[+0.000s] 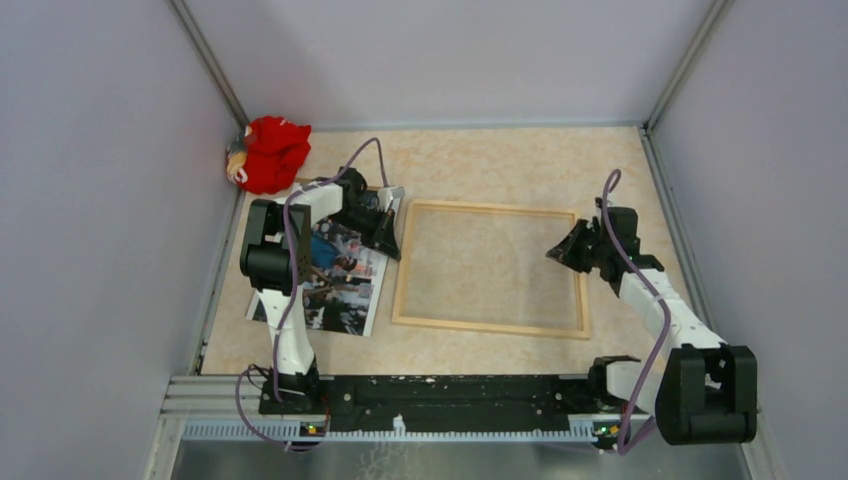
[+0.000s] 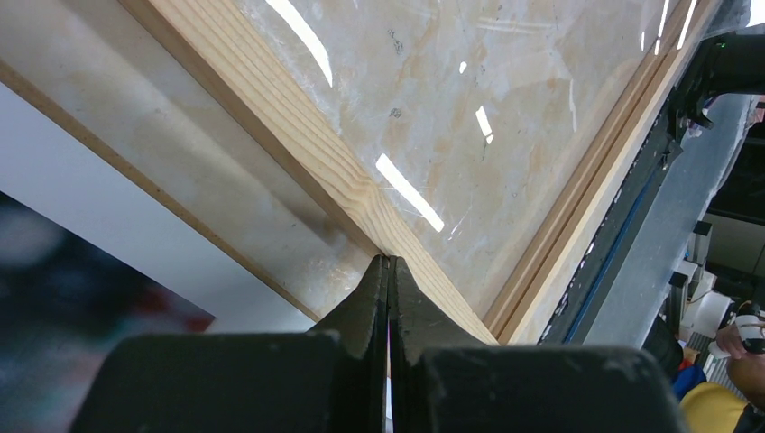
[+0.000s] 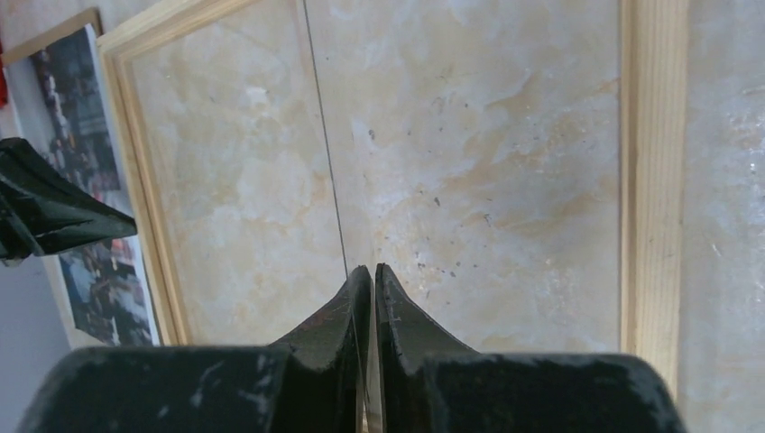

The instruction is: Put the photo into the frame

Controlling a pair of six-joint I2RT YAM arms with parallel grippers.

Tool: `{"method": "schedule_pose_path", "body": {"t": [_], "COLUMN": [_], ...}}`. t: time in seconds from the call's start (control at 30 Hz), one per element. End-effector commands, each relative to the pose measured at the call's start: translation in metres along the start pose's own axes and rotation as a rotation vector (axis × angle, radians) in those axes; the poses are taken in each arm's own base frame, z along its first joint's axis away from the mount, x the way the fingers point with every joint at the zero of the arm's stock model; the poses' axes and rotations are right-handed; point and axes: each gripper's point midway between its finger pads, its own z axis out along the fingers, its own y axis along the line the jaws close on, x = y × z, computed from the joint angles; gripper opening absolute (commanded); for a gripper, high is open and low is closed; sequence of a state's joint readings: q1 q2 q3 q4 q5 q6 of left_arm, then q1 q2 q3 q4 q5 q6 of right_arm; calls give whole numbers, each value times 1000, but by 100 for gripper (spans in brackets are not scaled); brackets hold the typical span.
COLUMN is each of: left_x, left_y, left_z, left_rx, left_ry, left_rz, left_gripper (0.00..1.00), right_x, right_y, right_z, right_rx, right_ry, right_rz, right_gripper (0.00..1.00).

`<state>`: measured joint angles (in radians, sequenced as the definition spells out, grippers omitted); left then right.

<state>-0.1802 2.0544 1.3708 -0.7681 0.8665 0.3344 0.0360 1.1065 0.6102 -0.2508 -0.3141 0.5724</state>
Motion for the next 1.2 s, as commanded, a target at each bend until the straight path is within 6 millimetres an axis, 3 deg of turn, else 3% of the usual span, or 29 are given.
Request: {"method": "schedule_pose_path", "body": {"t": [0.0, 0.13, 0.23, 0.3, 0.53, 0.73, 0.93, 1.03, 1.17], "left_x": [-5, -5, -5, -4, -2, -1, -3, -1, 0], "left_y": [-3, -2, -1, -1, 0, 1, 1, 2, 2], "left_z": [-1, -1, 0, 0, 1, 2, 2, 2, 3], "left_rx": [-14, -16, -18, -19, -19, -16, -17, -21, -20], "left_ry": [-3, -2, -3, -1, 2, 4, 2, 5, 8], "left_rz": [46, 44, 44, 43, 40, 32, 33, 33, 30], "left_gripper": [0, 0, 0, 0, 0, 0, 0, 0, 0], "right_x": [-14, -18, -22, -23, -27, -32, -25, -20, -23], "right_y": [-4, -18, -26, -30, -43, -51, -47, -37, -17], "right_z": [2, 4, 5, 5, 3, -1, 8, 12, 9], "right_rx": [47, 127, 177, 196, 271, 323, 277, 214, 123], "right_ry": [-14, -16, -26, -30, -36, -57, -39, -26, -43], "right_rz": [-52, -62, -62, -66, -94, -111, -82, -50, -15], "right_gripper": [8, 22, 42, 51, 64, 67, 65, 59, 41]}}
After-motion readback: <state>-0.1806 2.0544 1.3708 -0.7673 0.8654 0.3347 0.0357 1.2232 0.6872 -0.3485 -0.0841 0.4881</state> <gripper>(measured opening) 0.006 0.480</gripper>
